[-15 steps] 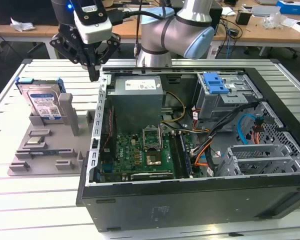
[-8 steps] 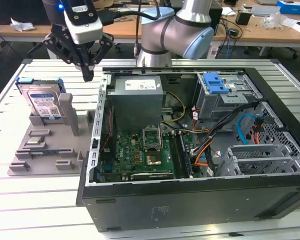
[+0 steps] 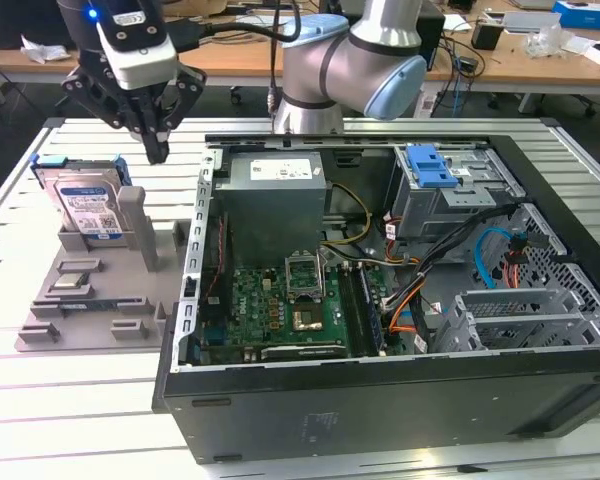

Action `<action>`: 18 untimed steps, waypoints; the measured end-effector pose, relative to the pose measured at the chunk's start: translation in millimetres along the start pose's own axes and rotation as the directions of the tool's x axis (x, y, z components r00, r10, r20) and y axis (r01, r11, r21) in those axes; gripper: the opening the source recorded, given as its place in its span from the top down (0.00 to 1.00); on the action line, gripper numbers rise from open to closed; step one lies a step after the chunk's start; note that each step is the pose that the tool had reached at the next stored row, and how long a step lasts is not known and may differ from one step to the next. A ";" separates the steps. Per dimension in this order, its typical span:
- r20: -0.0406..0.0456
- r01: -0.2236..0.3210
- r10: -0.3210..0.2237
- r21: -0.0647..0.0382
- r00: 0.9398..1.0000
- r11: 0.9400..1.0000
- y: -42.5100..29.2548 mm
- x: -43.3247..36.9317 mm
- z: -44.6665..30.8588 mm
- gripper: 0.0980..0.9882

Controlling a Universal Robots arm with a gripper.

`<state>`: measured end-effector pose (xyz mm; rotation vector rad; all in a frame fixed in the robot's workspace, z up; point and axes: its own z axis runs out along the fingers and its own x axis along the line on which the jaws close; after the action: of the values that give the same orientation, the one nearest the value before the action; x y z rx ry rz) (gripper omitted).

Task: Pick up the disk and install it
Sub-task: 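Reach for the disk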

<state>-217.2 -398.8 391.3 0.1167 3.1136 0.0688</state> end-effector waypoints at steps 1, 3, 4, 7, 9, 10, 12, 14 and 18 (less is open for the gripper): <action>0.000 0.000 0.000 0.000 1.000 1.000 -0.1 1.4 0.0 0.99; 0.000 0.000 0.000 0.000 1.000 1.000 -0.3 4.2 0.1 0.99; 0.000 0.000 0.000 0.000 1.000 1.000 -0.4 5.6 0.1 0.99; 0.000 0.000 0.000 0.000 1.000 1.000 -0.9 11.8 0.1 0.99; 0.000 0.000 0.000 0.000 1.000 1.000 -1.2 15.6 0.1 0.99; 0.000 0.000 0.000 0.000 1.000 1.000 -1.3 16.9 0.2 0.99; 0.000 0.000 0.000 0.000 1.000 1.000 -1.6 20.6 0.1 0.99; 0.000 0.000 0.000 0.000 1.000 1.000 -1.9 25.4 0.2 0.99; 0.000 0.000 0.000 0.000 1.000 1.000 -2.6 33.9 0.1 0.99</action>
<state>-251.2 -398.8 390.3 0.1166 3.1137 0.0688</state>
